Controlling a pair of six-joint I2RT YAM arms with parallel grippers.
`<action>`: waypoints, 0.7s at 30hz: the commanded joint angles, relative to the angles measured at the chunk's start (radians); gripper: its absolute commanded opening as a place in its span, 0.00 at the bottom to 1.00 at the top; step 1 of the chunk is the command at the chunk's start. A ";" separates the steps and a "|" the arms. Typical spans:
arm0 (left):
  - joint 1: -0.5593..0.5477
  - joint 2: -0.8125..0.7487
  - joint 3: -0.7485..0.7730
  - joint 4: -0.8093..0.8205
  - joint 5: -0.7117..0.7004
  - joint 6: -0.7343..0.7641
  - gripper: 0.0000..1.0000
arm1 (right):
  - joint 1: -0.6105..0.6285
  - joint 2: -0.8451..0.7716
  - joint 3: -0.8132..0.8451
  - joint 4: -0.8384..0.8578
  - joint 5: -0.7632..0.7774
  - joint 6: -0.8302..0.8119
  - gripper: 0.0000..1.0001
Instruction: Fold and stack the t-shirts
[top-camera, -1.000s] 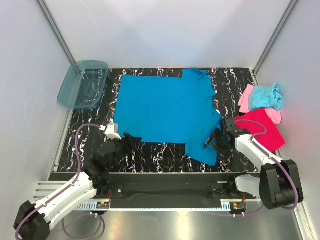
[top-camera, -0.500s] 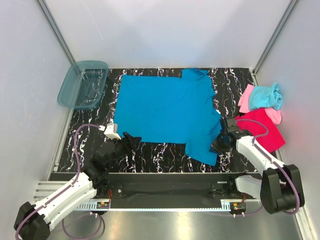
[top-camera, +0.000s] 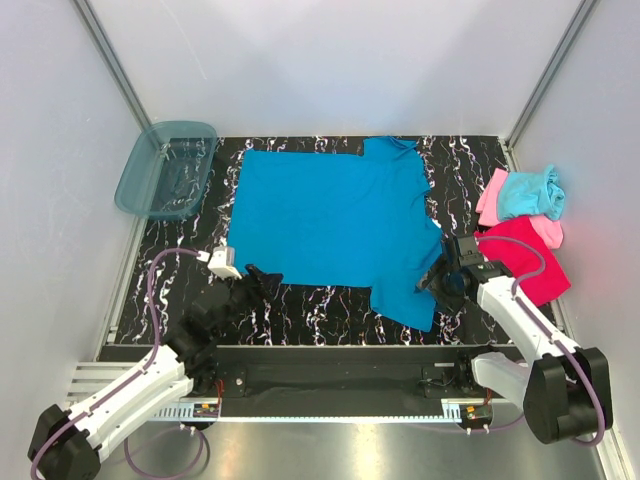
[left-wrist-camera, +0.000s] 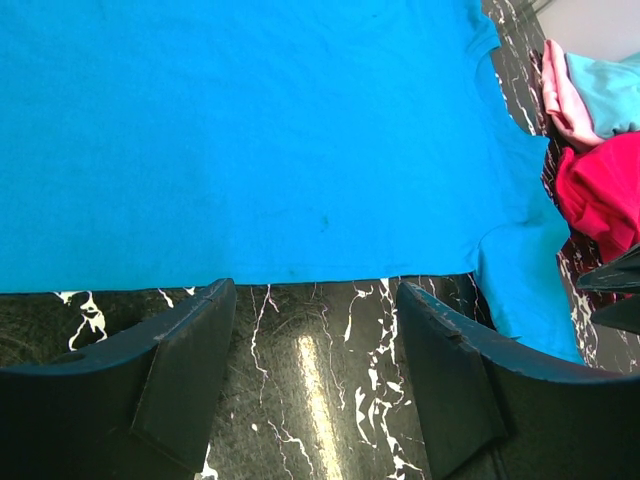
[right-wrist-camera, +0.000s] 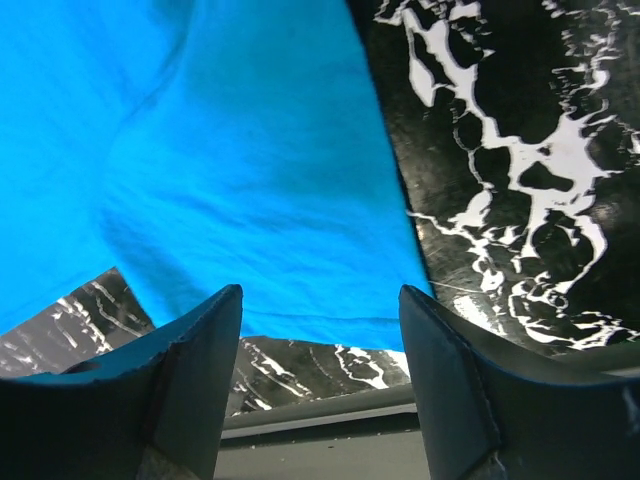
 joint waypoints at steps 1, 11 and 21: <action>-0.001 -0.033 0.008 0.004 -0.026 0.001 0.70 | 0.003 0.018 0.031 -0.023 0.053 -0.001 0.71; -0.001 -0.045 0.008 -0.002 -0.019 -0.001 0.70 | 0.001 0.090 0.000 0.028 0.028 -0.003 0.68; -0.001 -0.050 0.007 0.002 -0.008 -0.001 0.70 | -0.143 0.000 -0.053 0.041 -0.099 -0.068 0.66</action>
